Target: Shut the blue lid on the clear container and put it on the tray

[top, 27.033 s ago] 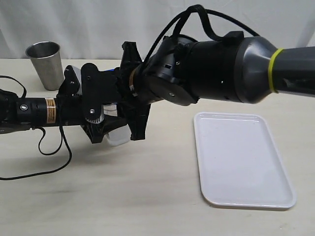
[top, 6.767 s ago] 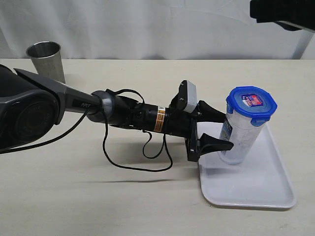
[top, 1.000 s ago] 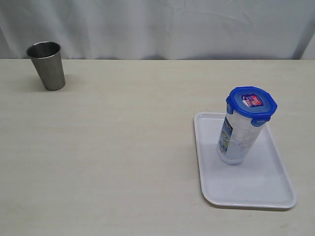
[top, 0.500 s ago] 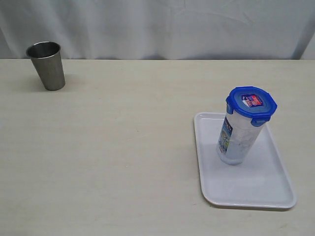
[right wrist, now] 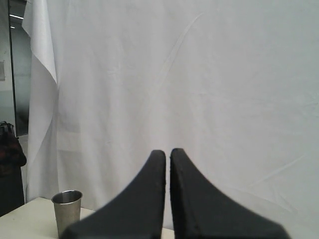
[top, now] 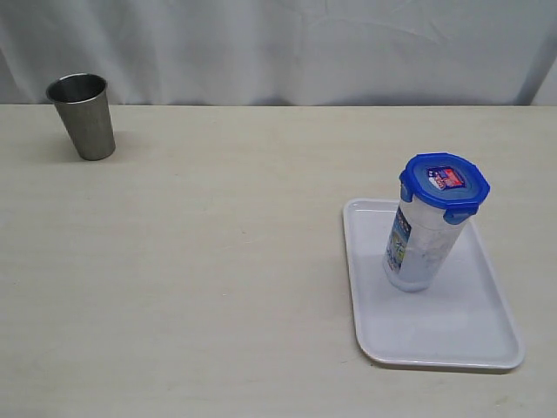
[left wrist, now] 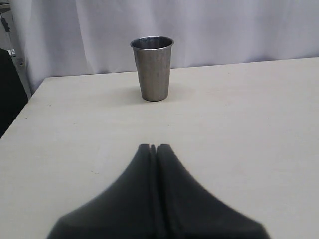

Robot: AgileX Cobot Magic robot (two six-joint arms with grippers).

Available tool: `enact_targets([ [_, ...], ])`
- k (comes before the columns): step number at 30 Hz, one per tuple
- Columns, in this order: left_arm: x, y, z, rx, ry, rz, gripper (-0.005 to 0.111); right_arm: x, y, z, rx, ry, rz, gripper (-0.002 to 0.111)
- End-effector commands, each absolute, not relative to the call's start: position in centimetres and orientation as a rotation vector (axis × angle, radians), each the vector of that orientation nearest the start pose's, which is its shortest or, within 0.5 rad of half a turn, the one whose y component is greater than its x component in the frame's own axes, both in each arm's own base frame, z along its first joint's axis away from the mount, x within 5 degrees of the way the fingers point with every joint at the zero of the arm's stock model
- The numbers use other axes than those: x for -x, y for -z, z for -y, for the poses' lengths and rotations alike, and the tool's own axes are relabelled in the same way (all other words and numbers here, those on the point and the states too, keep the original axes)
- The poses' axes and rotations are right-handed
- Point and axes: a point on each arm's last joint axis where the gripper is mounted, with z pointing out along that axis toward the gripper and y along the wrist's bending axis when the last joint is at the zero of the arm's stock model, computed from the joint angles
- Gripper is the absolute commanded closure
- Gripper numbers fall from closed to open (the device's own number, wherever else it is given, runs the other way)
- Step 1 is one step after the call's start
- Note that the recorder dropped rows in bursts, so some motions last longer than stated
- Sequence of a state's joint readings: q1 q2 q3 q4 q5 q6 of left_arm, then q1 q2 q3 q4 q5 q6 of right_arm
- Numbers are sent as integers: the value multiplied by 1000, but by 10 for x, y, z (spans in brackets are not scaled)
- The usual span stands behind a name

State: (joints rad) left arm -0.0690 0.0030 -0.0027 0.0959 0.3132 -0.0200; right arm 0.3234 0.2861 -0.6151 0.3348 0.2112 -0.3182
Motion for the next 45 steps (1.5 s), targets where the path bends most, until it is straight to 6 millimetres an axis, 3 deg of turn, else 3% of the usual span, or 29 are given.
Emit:
enact_targets([
  [1,-54,-185,1,-100,-28,-1789,107,-44,-379,-21,264,-323,-1338,104],
  [25,-54,-185,1,-102,-32,-1788,107,-41,-375,-19,291,-256,-1311,104],
  [32,-54,-185,1,-102,-32,-1788,107,-16,-329,-5,182,-220,-1116,104],
  [34,-54,-185,1,-102,-32,-1788,107,-24,-314,-6,168,-188,-1152,104],
  [45,-54,-185,1,-102,-31,-1788,107,-41,-275,-3,68,-46,-1284,104],
])
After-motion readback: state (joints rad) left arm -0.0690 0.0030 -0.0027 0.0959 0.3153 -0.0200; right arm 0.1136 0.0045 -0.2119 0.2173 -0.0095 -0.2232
